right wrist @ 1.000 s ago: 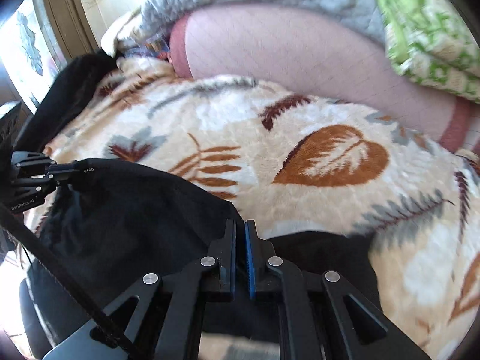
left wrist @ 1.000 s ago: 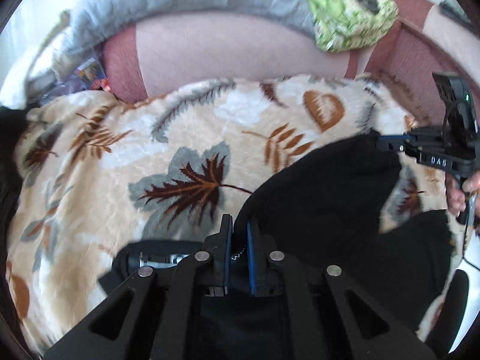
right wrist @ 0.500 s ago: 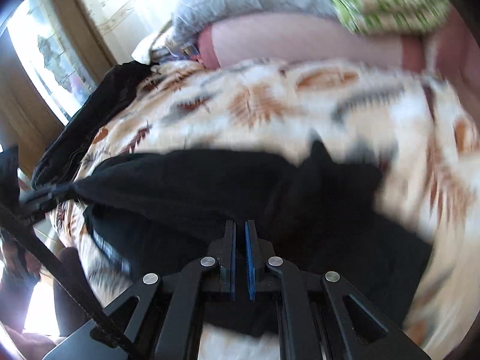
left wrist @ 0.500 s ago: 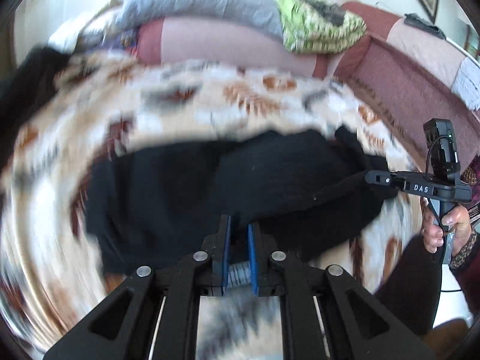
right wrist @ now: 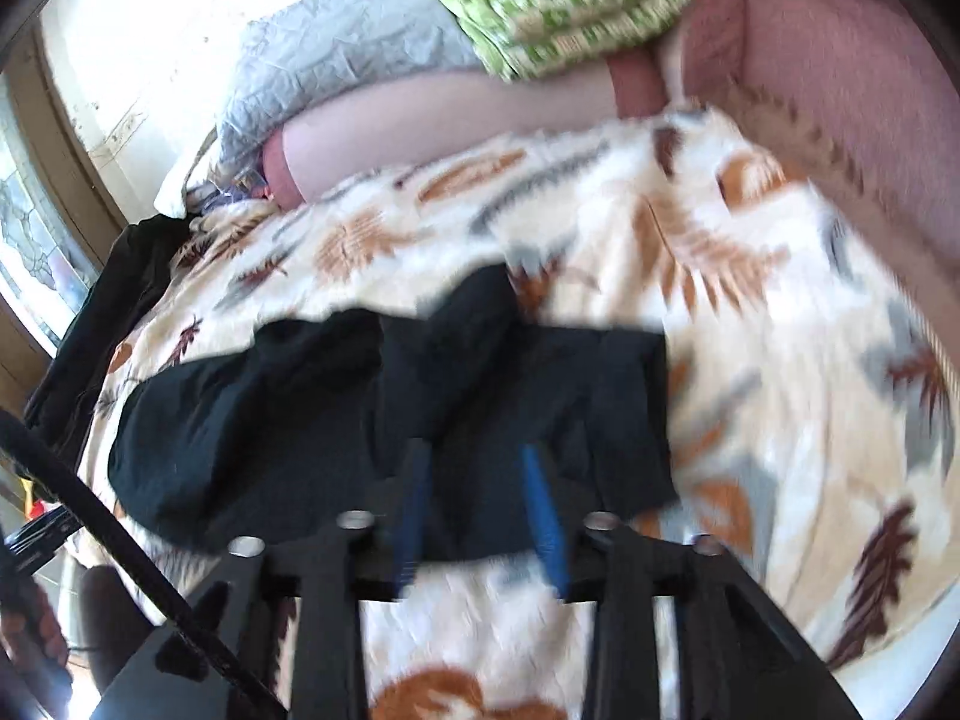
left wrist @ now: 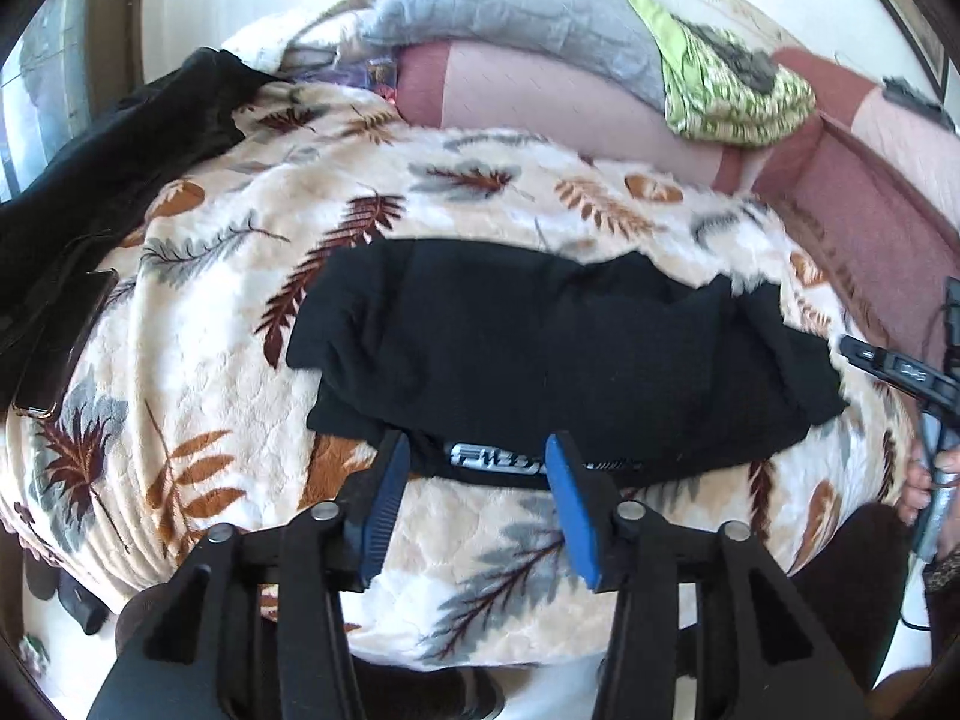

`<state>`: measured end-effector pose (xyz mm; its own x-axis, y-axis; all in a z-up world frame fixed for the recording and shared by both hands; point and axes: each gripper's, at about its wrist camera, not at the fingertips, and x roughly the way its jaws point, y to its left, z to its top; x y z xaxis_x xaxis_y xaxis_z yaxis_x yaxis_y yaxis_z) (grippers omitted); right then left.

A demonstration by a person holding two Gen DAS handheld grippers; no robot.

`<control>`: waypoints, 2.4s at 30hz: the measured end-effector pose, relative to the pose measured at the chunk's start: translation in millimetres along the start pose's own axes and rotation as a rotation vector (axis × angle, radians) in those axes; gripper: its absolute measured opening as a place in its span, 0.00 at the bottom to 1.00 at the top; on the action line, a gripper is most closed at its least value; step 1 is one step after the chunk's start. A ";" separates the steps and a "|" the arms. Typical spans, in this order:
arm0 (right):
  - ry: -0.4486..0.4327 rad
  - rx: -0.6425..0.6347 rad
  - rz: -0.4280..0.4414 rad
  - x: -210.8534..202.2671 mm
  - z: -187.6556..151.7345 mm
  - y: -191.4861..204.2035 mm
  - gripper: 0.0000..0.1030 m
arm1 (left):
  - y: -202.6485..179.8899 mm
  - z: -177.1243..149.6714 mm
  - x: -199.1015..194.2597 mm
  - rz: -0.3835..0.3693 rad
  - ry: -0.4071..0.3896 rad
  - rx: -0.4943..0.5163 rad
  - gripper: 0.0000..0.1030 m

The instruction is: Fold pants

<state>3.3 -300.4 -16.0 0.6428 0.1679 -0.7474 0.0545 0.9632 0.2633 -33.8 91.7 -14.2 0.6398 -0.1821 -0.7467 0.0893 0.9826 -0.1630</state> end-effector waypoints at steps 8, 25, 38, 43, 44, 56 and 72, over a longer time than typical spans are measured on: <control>-0.002 -0.357 -0.257 86.6 29.4 91.0 0.55 | -14.6 -2.4 -3.2 0.019 0.002 0.034 0.58; 0.000 0.271 -0.147 14.4 -15.2 -85.5 0.25 | -13.7 5.7 14.2 -0.074 0.037 -0.046 0.58; -0.021 0.381 -0.010 42.0 12.7 -120.0 0.55 | -25.1 3.8 12.1 -0.078 0.060 -0.032 0.58; 0.064 0.397 0.136 70.1 29.1 -111.4 0.13 | -34.6 4.4 5.8 -0.040 0.044 0.023 0.58; 0.055 0.391 0.139 63.6 33.4 -106.5 0.13 | -34.5 4.9 6.3 -0.037 0.045 0.024 0.58; 0.014 0.364 -0.002 40.7 28.2 -122.5 0.12 | -15.8 3.9 18.2 -0.031 0.070 -0.057 0.58; -0.061 0.462 -0.137 -23.3 -1.3 -146.0 0.42 | 79.2 52.3 49.3 -0.016 0.049 -0.344 0.74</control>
<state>-20.6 -444.6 -37.9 0.6488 0.0200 -0.7607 0.4664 0.7794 0.4183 44.8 162.5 -30.2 0.6019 -0.2074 -0.7712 -0.1690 0.9107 -0.3768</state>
